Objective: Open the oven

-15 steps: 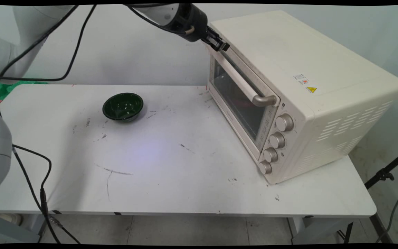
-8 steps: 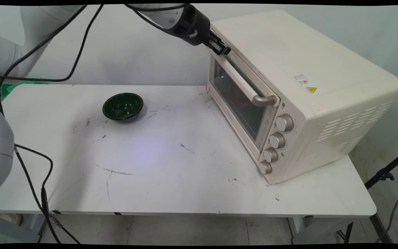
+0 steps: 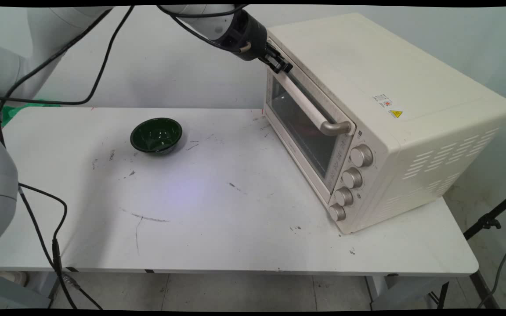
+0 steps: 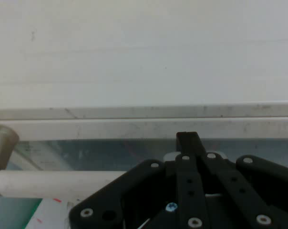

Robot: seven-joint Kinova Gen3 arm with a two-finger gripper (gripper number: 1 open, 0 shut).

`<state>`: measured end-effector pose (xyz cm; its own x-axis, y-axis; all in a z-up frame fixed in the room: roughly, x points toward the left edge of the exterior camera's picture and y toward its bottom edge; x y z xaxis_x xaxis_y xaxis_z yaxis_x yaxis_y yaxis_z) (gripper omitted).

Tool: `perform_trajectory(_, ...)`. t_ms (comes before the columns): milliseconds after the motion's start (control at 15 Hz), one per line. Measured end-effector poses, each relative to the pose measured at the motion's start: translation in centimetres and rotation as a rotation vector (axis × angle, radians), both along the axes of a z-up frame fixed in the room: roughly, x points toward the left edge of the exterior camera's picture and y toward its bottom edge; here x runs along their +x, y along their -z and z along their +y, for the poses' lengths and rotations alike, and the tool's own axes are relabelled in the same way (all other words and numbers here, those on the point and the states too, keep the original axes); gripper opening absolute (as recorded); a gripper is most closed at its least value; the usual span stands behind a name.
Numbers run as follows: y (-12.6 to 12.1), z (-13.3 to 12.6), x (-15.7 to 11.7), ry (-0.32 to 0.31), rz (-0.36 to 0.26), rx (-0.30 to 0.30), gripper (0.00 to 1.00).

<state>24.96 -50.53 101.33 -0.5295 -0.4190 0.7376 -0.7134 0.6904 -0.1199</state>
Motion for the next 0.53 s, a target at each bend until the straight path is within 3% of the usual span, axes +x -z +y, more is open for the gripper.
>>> perform_trajectory(533,0.62,0.96,1.00,0.017,-0.016,0.002,0.00)
